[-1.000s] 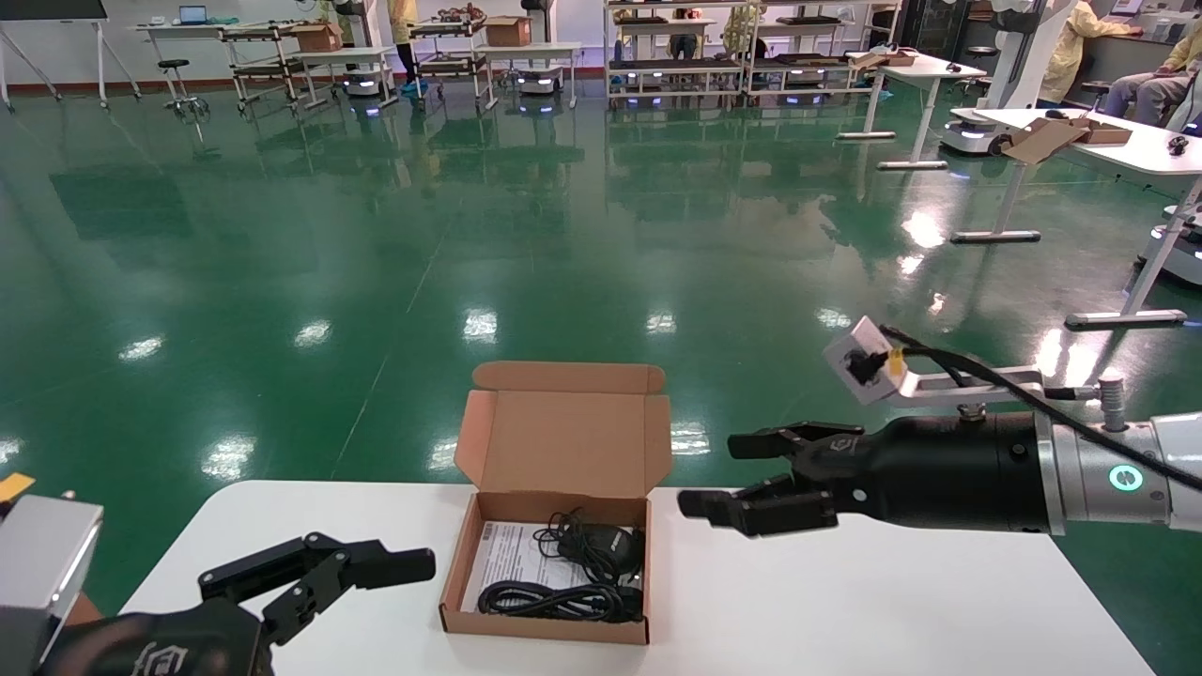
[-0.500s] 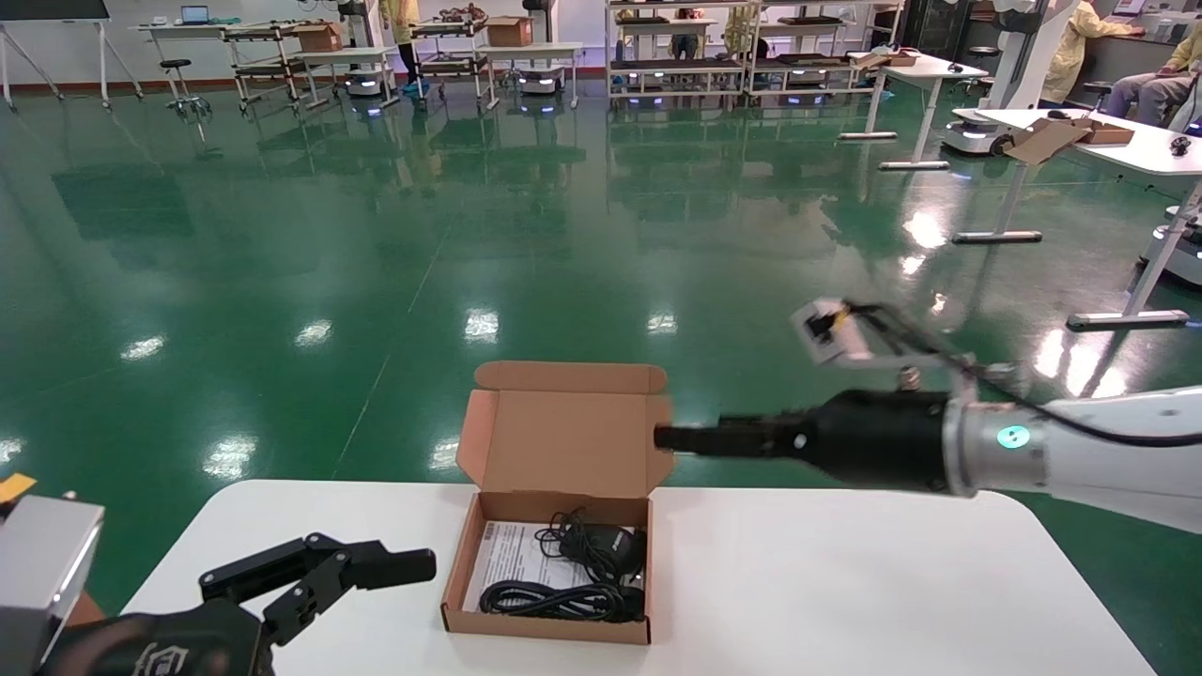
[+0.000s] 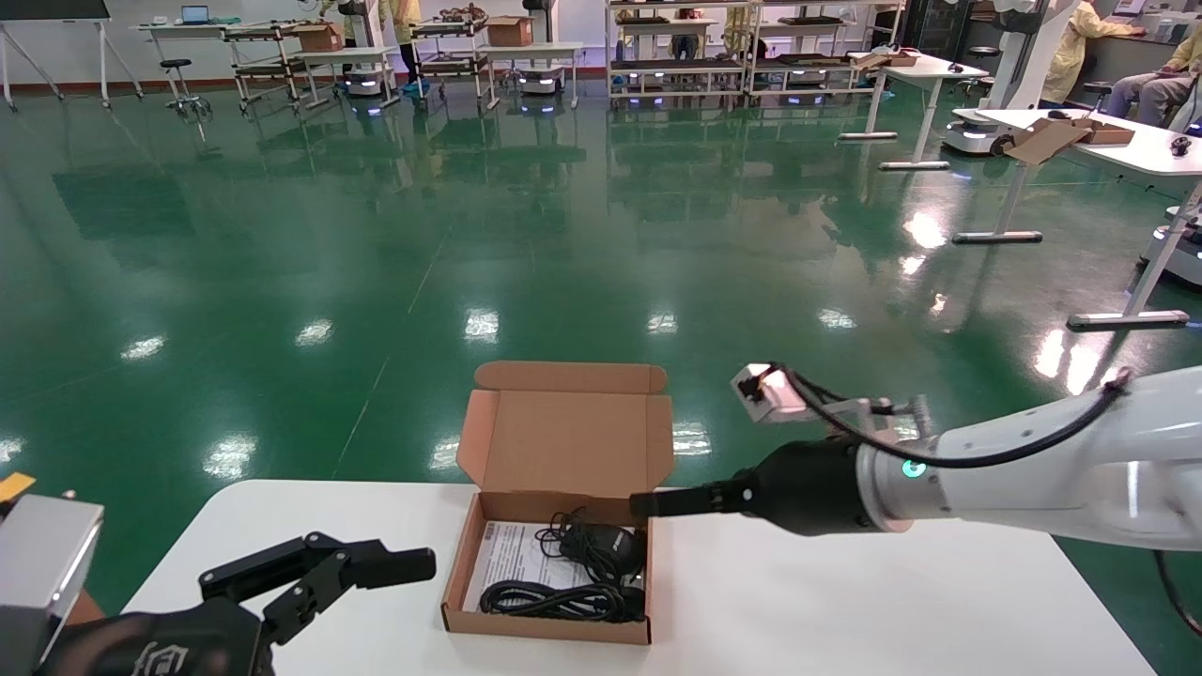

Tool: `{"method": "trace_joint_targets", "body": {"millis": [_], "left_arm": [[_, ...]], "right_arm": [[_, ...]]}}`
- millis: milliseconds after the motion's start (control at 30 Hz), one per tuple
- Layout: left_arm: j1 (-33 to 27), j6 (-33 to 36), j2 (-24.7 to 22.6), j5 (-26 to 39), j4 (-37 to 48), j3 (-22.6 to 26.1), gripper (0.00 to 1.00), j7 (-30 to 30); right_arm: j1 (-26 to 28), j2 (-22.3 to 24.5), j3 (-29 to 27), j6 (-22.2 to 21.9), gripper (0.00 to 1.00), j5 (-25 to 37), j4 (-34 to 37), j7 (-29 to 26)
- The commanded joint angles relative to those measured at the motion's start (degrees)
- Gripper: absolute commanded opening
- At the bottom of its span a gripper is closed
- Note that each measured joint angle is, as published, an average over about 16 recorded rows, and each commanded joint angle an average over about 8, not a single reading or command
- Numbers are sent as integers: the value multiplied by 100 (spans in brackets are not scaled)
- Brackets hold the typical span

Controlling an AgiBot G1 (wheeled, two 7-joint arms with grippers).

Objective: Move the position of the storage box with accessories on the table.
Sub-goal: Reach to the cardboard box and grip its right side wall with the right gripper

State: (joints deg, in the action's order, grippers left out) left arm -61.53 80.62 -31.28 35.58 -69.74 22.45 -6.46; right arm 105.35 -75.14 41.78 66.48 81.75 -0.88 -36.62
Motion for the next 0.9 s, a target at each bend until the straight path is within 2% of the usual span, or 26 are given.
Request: {"method": "trace_joint_targets", "body": {"millis": [33, 433, 900], "left_arm": [[0, 0, 0, 0, 0, 0, 100, 0], [0, 0, 0, 0, 0, 0, 100, 0], [0, 0, 0, 0, 0, 0, 100, 0]], "right_arm": [[-15, -103, 55, -67, 100, 79, 64, -94], [-550, -246, 125, -784, 100, 144, -263, -503], [-1124, -275, 364, -1333, 100, 186, -880, -965]]}}
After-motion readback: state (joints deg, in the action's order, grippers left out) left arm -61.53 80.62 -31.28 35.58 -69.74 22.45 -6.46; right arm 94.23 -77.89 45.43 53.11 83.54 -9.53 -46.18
